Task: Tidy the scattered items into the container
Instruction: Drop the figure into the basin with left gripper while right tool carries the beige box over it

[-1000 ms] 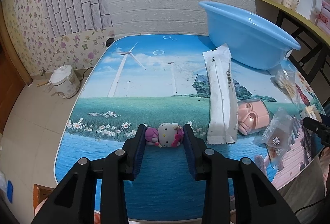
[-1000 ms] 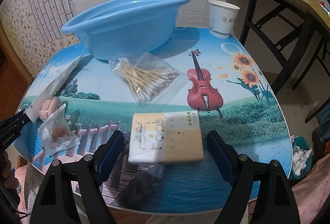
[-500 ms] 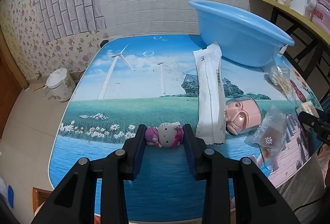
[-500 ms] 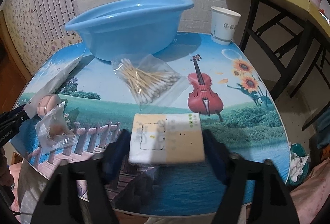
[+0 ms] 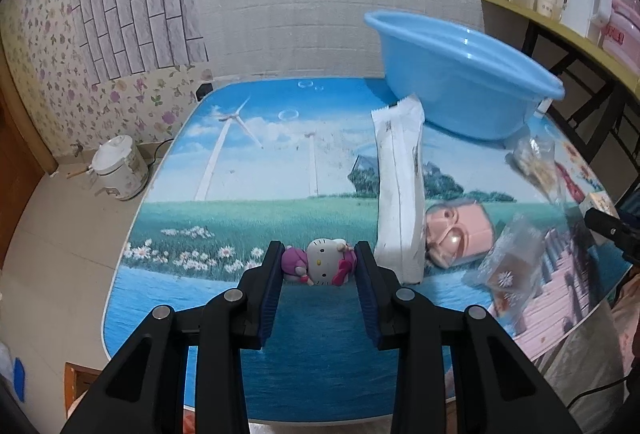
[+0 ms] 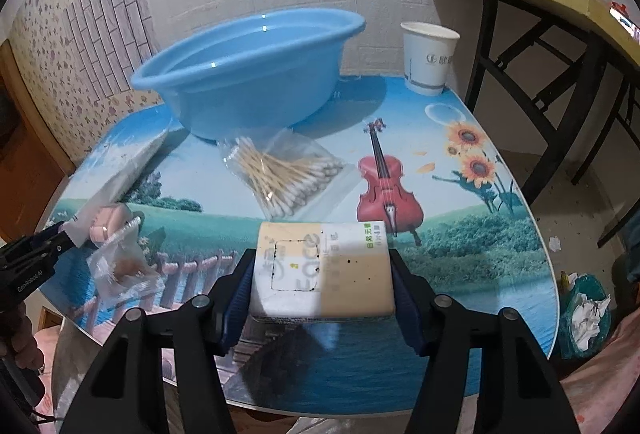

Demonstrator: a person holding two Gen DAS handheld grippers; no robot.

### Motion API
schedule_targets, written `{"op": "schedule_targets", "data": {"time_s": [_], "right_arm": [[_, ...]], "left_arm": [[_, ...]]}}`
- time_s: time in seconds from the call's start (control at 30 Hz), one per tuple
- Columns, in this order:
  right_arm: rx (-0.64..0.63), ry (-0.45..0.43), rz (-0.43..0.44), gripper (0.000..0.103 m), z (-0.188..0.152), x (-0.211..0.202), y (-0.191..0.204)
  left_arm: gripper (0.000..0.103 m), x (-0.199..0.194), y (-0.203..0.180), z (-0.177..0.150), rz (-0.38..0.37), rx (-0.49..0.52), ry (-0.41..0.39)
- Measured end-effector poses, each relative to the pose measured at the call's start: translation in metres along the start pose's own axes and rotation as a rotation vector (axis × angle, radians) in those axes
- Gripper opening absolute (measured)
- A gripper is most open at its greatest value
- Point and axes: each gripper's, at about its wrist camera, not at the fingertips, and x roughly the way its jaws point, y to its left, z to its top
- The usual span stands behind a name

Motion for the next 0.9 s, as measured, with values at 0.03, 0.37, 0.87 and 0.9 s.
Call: {"op": "schedule_targets", "data": {"time_s": [0.03,0.37,0.87,0.9], "right_arm": [[0.000,-0.005,0.004,0.063,0.001,-0.001,0.000],[0.013,-0.030,0.042,0.063,0.012,-0.015,0.002],[-0.010,-0.164,0.113,0.063,0.072,-0.063,0.015],[-0.012,-0.182,0.117,0.064,0.078,-0.067,0.015]], "left_arm": [[0.033,-0.002,0.000,0.002,0.000,-0.002,-0.006],[0.033,-0.027,-0.004,0.024,-0.024,-0.032,-0.060],[0.033,-0.059,-0.028,0.097,-0.078,-0.016,-0.165],[0.033,-0.059,-0.032,0.101,-0.083,-0.009,-0.172]]}}
